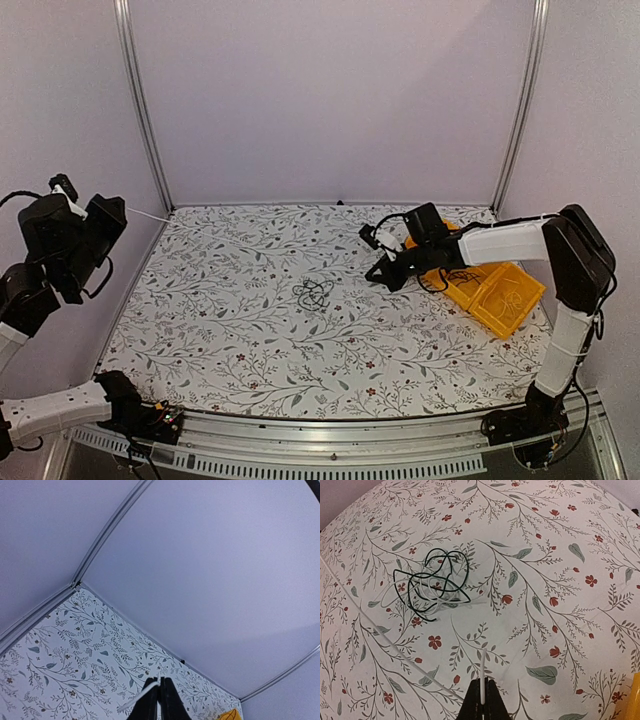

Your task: Untangle the cables

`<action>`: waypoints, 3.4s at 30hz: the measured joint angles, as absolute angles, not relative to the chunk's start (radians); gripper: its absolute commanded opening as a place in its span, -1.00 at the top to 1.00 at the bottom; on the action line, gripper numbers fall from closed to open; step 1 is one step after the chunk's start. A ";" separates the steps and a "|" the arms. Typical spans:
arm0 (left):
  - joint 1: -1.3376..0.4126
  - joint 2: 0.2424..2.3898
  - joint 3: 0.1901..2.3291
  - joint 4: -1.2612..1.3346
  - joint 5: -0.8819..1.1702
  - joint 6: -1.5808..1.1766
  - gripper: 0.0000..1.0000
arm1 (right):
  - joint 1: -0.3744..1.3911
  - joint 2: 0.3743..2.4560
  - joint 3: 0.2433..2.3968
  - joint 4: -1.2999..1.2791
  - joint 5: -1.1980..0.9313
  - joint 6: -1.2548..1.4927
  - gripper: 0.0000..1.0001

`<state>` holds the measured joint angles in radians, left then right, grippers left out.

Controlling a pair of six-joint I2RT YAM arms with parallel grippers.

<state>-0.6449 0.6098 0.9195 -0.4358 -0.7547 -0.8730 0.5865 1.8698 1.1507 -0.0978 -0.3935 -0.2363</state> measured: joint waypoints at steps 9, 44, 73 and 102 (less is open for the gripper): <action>-0.648 0.670 0.941 -0.421 -0.770 -0.789 1.00 | 0.451 1.751 1.089 -0.089 -0.390 -0.331 1.00; -1.030 2.363 1.979 0.211 0.437 -0.454 1.00 | -0.224 1.161 1.118 -0.763 -0.156 -0.815 1.00; -1.073 2.519 1.979 0.435 0.357 -0.709 1.00 | -0.067 1.240 1.116 -1.058 -0.652 -0.778 -0.45; -1.059 2.439 1.832 0.640 0.353 -0.826 0.39 | 0.111 1.380 1.042 -0.894 -0.698 -0.553 1.00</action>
